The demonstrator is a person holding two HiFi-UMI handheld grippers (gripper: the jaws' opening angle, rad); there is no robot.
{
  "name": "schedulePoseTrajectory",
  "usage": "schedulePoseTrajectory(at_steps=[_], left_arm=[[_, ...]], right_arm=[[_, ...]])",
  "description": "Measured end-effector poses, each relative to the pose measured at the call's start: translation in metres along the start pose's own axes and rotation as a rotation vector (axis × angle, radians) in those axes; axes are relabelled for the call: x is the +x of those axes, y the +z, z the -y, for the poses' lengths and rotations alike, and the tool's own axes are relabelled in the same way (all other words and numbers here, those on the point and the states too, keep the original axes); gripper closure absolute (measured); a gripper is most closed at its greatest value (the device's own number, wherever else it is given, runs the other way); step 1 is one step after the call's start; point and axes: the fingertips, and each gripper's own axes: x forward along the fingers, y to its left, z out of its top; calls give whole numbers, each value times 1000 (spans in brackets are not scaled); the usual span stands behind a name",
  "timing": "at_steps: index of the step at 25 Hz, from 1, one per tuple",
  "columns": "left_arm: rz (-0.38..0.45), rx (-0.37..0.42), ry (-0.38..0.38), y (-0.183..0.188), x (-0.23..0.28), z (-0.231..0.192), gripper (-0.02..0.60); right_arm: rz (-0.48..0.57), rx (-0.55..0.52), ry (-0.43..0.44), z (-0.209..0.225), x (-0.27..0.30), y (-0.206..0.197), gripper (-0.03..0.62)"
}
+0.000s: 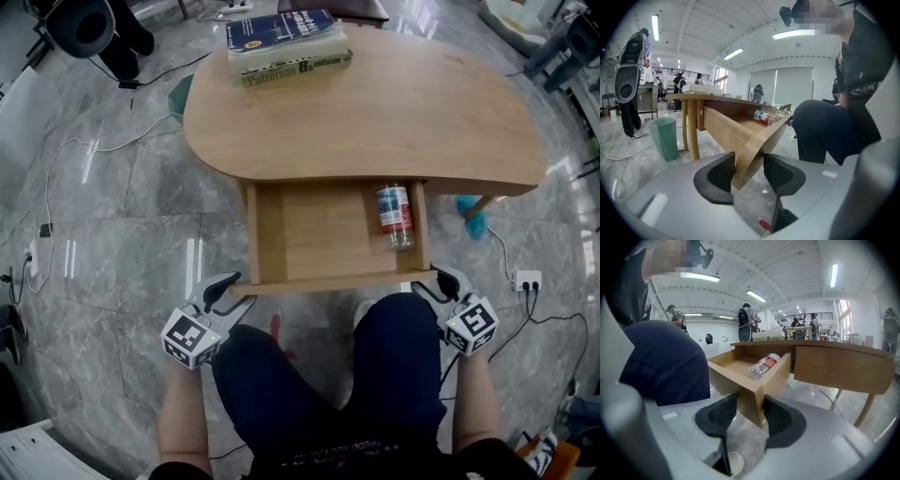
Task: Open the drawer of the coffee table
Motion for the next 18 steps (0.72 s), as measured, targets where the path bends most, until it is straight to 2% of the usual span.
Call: schedulePoseTrajectory(at_steps=[8, 11, 18], left_arm=[[-14, 14, -3, -3, 1, 0, 397], [-25, 7, 6, -1, 1, 0, 399], [-8, 22, 7, -2, 0, 0, 396]], right_arm=[[-19, 6, -16, 1, 2, 4, 408], [-6, -2, 8, 1, 1, -3, 408], [-20, -11, -7, 1, 1, 7, 408]])
